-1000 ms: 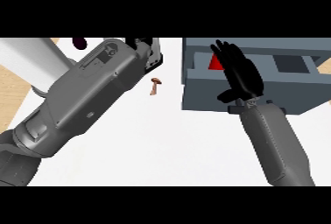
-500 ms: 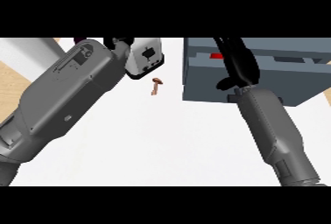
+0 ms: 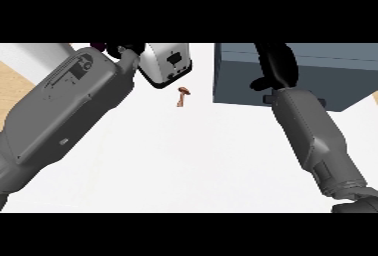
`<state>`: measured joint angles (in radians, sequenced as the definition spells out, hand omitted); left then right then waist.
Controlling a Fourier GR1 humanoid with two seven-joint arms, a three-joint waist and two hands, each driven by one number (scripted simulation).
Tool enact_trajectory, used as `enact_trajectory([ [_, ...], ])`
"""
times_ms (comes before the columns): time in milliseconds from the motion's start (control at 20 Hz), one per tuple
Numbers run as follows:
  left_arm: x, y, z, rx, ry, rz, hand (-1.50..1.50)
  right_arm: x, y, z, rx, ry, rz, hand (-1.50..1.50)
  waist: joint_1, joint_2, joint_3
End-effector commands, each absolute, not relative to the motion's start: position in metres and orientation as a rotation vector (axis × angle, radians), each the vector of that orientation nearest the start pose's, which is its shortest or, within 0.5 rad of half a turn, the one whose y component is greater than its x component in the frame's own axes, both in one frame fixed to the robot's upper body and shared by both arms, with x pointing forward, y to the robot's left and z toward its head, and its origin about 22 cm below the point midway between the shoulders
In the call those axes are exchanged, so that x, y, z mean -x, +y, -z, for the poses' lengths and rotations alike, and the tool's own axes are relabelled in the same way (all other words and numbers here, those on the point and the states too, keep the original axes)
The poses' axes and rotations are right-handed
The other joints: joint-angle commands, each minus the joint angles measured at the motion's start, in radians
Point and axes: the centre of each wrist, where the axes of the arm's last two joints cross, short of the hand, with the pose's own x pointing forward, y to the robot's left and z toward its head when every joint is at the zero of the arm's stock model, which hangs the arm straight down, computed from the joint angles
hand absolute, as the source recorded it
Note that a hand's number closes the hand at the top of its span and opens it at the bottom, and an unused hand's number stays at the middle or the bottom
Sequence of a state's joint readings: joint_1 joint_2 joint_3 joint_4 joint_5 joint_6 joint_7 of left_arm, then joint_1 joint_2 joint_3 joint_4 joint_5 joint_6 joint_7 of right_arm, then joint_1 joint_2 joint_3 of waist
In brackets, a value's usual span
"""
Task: Pick up the can, place it into the drawer and close the drawer
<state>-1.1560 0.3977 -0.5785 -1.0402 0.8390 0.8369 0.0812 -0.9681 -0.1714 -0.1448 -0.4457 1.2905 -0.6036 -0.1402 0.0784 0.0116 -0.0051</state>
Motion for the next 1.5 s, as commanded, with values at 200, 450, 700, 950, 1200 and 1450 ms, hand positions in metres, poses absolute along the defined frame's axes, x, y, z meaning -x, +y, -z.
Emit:
enact_trajectory([
  [200, -0.392, 0.109, -0.212, -0.047, -1.735, -0.148, -1.5, -0.452, -0.209, -0.069, 1.388, -1.687, -1.005, -1.5, 0.02, 0.016, 0.007],
  [450, -0.395, 0.124, -0.219, -0.045, -1.741, -0.149, -1.5, -0.464, -0.203, -0.099, 1.428, -1.668, -1.0, -1.5, 0.025, 0.022, 0.007],
  [700, -0.386, 0.116, -0.228, -0.014, -1.724, -0.13, -1.5, -0.468, -0.205, -0.111, 1.416, -1.663, -0.953, -1.5, 0.041, 0.019, 0.008],
  [950, -0.379, 0.108, -0.228, 0.009, -1.726, -0.123, -1.5, -0.472, -0.196, -0.119, 1.127, -1.75, -0.958, -1.5, 0.05, 0.021, 0.011],
  [1200, -0.38, 0.117, -0.227, -0.008, -1.731, -0.145, -1.5, -0.473, -0.181, -0.12, 0.805, -1.802, -0.653, -1.5, 0.041, 0.022, 0.013],
  [1450, -0.372, 0.112, -0.213, -0.015, -1.727, -0.126, -1.5, -0.473, -0.199, -0.12, 0.7, -1.836, -0.534, -1.5, 0.038, 0.024, 0.01],
])
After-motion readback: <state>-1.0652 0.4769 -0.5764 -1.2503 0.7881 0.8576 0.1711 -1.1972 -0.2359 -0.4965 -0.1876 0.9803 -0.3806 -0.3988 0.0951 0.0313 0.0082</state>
